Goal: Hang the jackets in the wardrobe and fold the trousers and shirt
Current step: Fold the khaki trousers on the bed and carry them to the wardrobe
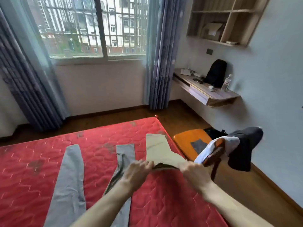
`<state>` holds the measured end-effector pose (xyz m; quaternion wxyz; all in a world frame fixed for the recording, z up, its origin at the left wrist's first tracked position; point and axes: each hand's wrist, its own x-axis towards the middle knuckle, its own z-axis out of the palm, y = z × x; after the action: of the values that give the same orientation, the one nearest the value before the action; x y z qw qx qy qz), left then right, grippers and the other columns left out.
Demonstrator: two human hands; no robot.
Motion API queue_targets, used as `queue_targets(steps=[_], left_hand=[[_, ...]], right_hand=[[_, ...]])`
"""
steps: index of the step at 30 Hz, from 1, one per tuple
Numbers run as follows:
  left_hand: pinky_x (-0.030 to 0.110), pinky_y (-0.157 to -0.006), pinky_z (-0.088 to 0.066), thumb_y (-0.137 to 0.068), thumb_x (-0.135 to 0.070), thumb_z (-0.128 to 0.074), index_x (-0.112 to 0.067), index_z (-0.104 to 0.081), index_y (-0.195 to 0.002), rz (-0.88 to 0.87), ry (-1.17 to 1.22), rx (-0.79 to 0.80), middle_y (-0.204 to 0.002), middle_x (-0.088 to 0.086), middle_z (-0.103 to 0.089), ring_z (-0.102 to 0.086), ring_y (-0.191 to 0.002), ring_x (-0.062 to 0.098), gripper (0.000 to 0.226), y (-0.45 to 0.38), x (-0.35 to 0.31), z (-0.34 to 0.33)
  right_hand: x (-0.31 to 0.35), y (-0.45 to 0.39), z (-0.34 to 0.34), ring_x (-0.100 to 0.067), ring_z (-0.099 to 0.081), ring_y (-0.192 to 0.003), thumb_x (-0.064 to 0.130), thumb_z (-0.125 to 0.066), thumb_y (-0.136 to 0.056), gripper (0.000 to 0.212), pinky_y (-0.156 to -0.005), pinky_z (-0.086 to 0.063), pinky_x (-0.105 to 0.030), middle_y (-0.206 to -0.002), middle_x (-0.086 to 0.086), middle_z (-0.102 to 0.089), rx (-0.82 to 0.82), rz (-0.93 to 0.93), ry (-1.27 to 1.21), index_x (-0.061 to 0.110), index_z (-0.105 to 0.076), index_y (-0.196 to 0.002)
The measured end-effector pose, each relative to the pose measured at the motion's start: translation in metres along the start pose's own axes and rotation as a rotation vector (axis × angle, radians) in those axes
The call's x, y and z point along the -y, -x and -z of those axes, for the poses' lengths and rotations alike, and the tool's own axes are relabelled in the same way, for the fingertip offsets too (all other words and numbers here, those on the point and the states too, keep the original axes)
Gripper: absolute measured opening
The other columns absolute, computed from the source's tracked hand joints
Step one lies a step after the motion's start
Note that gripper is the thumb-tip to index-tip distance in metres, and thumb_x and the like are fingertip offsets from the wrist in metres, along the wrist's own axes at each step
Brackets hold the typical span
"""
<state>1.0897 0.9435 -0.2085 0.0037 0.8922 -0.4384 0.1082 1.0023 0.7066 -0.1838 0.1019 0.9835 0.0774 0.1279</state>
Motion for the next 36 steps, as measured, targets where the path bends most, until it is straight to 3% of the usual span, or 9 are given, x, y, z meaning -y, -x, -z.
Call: queue_targets(steps=[5,9,10,13,16,23,27,31,36], left_hand=[[0.017,-0.033,-0.038,-0.006,-0.021,-0.096,-0.017,-0.068,-0.053,0.138,0.13,0.272,-0.046,-0.001,-0.058,-0.059,-0.037,0.008,0.055,0.076,-0.073,-0.173],[0.017,-0.035,-0.04,-0.056,-0.019,-0.063,-0.018,-0.073,-0.056,0.126,0.091,0.394,-0.046,0.0,-0.058,-0.058,-0.037,0.009,0.009,0.143,-0.123,-0.26],[0.017,-0.036,-0.041,-0.062,-0.016,-0.048,-0.018,-0.073,-0.058,0.103,0.105,0.421,-0.047,0.0,-0.058,-0.059,-0.037,0.009,0.026,0.162,-0.138,-0.278],[0.019,-0.04,-0.047,-0.052,-0.024,-0.084,-0.017,-0.077,-0.065,0.095,0.14,0.518,-0.055,0.001,-0.064,-0.066,-0.048,0.011,0.017,0.208,-0.172,-0.327],[0.021,-0.043,-0.049,-0.028,-0.036,-0.103,-0.022,-0.075,-0.067,0.1,0.255,0.596,-0.068,-0.001,-0.069,-0.072,-0.063,0.015,0.05,0.238,-0.203,-0.369],[0.03,-0.054,-0.055,-0.033,-0.023,-0.094,-0.022,-0.075,-0.085,-0.005,0.243,0.612,-0.084,0.0,-0.071,-0.068,-0.069,0.02,0.055,0.282,-0.229,-0.439],[0.036,-0.067,-0.058,-0.053,-0.041,-0.073,-0.021,-0.068,-0.093,-0.04,0.353,0.612,-0.1,0.0,-0.069,-0.067,-0.084,0.022,0.044,0.304,-0.228,-0.449],[0.039,-0.081,-0.051,-0.076,-0.04,-0.06,-0.019,-0.066,-0.1,0.041,0.393,0.506,-0.103,0.002,-0.065,-0.065,-0.093,0.027,0.032,0.303,-0.225,-0.448],[0.047,-0.116,-0.034,-0.091,-0.029,-0.045,-0.006,-0.058,-0.145,0.228,0.375,0.435,-0.152,0.013,-0.055,-0.052,-0.143,0.032,0.061,0.266,-0.221,-0.469]], right_hand=[[0.076,0.089,-0.156,-0.01,-0.054,-0.027,0.019,-0.095,-0.002,0.054,-0.026,-0.034,-0.018,-0.036,-0.001,-0.052,0.334,-0.097,-0.168,0.015,-0.063,-0.045],[0.119,0.158,-0.234,-0.009,-0.056,-0.032,0.023,-0.095,-0.004,0.053,-0.03,-0.038,-0.018,-0.04,0.0,-0.054,0.439,-0.101,-0.23,0.016,-0.063,-0.046],[0.129,0.179,-0.251,-0.009,-0.058,-0.036,0.024,-0.096,-0.005,0.053,-0.032,-0.041,-0.018,-0.042,0.0,-0.056,0.459,-0.087,-0.233,0.016,-0.065,-0.047],[0.158,0.237,-0.299,-0.012,-0.062,-0.045,0.027,-0.097,-0.011,0.053,-0.039,-0.049,-0.021,-0.051,-0.002,-0.059,0.523,-0.059,-0.247,0.018,-0.069,-0.055],[0.188,0.288,-0.338,-0.019,-0.067,-0.053,0.024,-0.098,-0.015,0.053,-0.041,-0.052,-0.025,-0.057,-0.008,-0.062,0.591,-0.055,-0.244,0.016,-0.071,-0.06],[0.229,0.358,-0.41,-0.025,-0.069,-0.066,0.016,-0.101,-0.016,0.071,-0.046,-0.056,-0.03,-0.08,-0.006,-0.071,0.702,-0.121,-0.196,0.016,-0.078,-0.084],[0.234,0.376,-0.414,-0.024,-0.07,-0.077,0.06,-0.093,-0.044,0.065,-0.052,-0.057,-0.033,-0.091,-0.003,-0.073,0.774,-0.095,-0.243,0.017,-0.077,-0.09],[0.226,0.361,-0.411,-0.021,-0.069,-0.086,0.058,-0.058,-0.09,0.041,-0.072,-0.059,-0.034,-0.093,0.001,-0.07,0.545,-0.089,-0.343,0.021,-0.074,-0.089],[0.227,0.309,-0.448,-0.028,-0.061,-0.133,0.03,-0.046,-0.103,0.036,-0.103,-0.054,-0.042,-0.138,-0.009,-0.065,0.277,-0.247,-0.398,0.013,-0.07,-0.124]])
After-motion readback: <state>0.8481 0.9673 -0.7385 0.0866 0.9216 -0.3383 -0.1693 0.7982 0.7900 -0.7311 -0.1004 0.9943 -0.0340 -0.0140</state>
